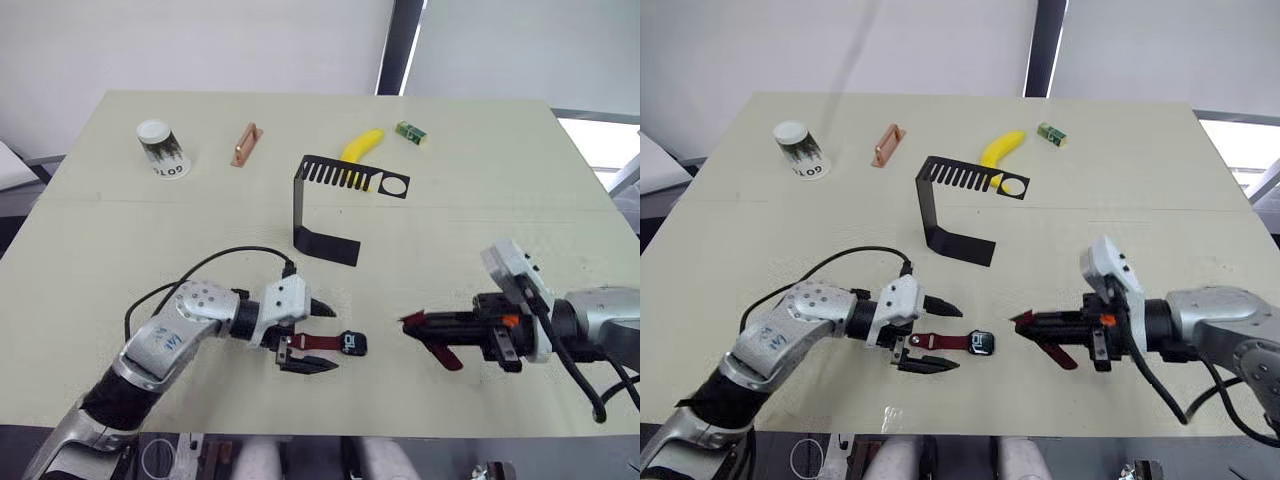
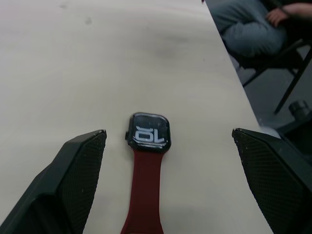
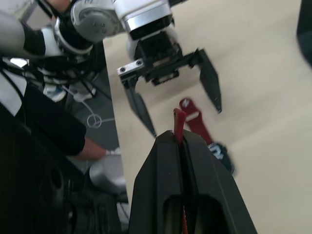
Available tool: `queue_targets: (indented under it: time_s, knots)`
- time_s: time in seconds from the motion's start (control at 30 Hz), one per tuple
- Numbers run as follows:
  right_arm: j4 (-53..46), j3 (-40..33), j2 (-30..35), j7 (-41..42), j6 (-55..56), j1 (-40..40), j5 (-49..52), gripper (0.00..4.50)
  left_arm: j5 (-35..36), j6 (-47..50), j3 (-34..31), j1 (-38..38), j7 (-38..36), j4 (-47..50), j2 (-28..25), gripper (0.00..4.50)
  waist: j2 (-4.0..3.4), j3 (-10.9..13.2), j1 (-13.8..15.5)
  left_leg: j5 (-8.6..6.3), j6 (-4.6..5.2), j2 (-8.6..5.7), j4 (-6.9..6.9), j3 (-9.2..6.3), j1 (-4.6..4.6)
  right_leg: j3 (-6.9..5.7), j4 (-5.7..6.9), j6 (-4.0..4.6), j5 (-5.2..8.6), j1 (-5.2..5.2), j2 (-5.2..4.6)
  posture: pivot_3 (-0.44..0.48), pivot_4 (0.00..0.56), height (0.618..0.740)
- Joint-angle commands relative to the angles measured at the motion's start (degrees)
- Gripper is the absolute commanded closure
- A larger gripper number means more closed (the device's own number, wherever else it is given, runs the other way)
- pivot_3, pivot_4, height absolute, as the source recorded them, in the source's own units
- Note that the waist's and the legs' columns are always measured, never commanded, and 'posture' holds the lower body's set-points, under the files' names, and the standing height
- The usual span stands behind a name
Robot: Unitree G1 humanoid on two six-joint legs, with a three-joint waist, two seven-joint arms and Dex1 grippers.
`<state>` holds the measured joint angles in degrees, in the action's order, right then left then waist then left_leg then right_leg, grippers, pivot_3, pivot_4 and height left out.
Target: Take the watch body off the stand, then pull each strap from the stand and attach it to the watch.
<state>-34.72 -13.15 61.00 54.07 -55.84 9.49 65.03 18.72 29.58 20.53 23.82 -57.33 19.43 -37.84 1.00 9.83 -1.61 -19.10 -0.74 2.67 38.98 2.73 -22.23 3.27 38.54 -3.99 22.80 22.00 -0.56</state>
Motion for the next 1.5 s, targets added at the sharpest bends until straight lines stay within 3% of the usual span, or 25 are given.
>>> queue_targets:
  time_s: [0.03, 0.17, 0.33, 0.57, 0.6, 0.67, 1.2, 1.27, 1.4, 1.5]
  knots:
    - [-2.93, -2.66, 2.23, 4.85, 4.24, -4.31, -4.49, 4.50, -3.48, -3.39, 1.67, -0.60, 1.69, -0.01, 2.21, 0.05, 0.00, 0.00, 0.07, -0.03, 0.05, -0.01, -0.01, 0.00, 0.04, 0.00, -0.04, 0.00, 0.00, -0.05, 0.00, 0.000, 0.150, 0.740]
    - [-4.34, -3.55, 2.73, 6.64, 7.09, -9.28, -8.36, 4.50, -8.88, -8.09, 4.08, -0.36, 4.39, -3.19, 5.35, 0.05, 0.01, 0.01, 0.20, -0.04, 0.06, 0.00, -0.01, 0.00, 0.10, 0.00, -0.08, 0.00, 0.00, -0.12, 0.02, 0.000, 0.150, 0.740]
    - [-4.98, -4.17, 2.49, 7.81, 10.15, -13.39, -12.55, 4.50, -9.43, -7.20, 4.62, -0.37, 4.21, -5.26, 7.99, 0.05, 0.03, 0.02, 0.16, 0.03, -0.05, 0.00, 0.03, -0.01, 0.13, -0.01, -0.05, 0.00, 0.00, -0.17, 0.03, 0.000, 0.150, 0.740]
    - [-5.39, -3.87, 0.94, 5.38, 10.32, -13.69, -12.81, 4.50, -11.60, -7.60, 4.78, -0.07, 5.06, -7.50, 9.91, 0.05, 0.03, 0.02, 0.22, 0.03, -0.06, 0.00, 0.05, -0.01, 0.15, -0.01, -0.03, 0.00, 0.00, -0.18, 0.04, 0.000, 0.150, 0.740]
    - [-5.42, -3.81, 0.87, 5.25, 10.27, -13.65, -12.79, 4.50, -11.34, -7.53, 4.66, -0.04, 4.53, -7.39, 9.92, 0.53, 0.03, 0.02, 0.23, 0.03, -0.06, 0.00, 0.06, -0.01, 0.16, -0.01, -0.03, 0.00, 0.00, -0.19, 0.03, 0.000, 0.150, 0.740]
    - [-5.43, -3.79, 0.73, 4.92, 10.18, -13.57, -12.68, 4.50, -10.86, -7.14, 4.64, -0.20, 3.39, -6.75, 9.79, 0.74, 0.03, 0.02, 0.23, 0.03, -0.06, 0.00, 0.07, -0.01, 0.16, -0.01, -0.02, 0.00, 0.00, -0.19, 0.04, 0.000, 0.150, 0.740]
    - [-5.34, -3.39, 0.31, 3.35, 10.21, -13.14, -12.43, 4.50, -10.81, -2.04, 4.73, -0.20, 3.02, -5.53, 11.53, 0.74, 0.03, 0.02, 0.23, 0.03, -0.06, -0.01, 0.09, -0.01, 0.18, -0.01, 0.03, -0.01, 0.00, -0.21, 0.04, 0.000, 0.150, 0.740]
    - [-5.19, -3.20, 0.26, 3.29, 10.26, -12.91, -12.52, 4.50, -10.72, -1.45, 4.68, -0.31, 3.06, -5.40, 11.57, 1.30, 0.03, 0.02, 0.22, 0.03, -0.06, -0.01, 0.10, -0.01, 0.18, -0.01, 0.03, 0.00, 0.00, -0.21, 0.04, 0.000, 0.150, 0.740]
    - [-4.99, -3.01, 0.10, 3.36, 10.29, -12.61, -12.65, 4.50, -10.01, 0.36, 5.09, -0.27, 2.23, -5.42, 11.63, 2.91, 0.02, 0.02, 0.23, 0.03, -0.06, -0.01, 0.10, -0.01, 0.18, -0.01, 0.04, 0.00, 0.00, -0.22, 0.04, 0.000, 0.150, 0.740]
    - [-4.79, -3.03, 0.05, 3.72, 10.57, -12.58, -13.03, 4.50, -10.44, 0.22, 4.62, 0.32, 2.64, -6.64, 11.86, 2.91, 0.02, 0.02, 0.23, 0.03, -0.06, -0.01, 0.10, -0.01, 0.19, -0.01, 0.04, -0.01, 0.00, -0.23, 0.04, 0.000, 0.150, 0.740]
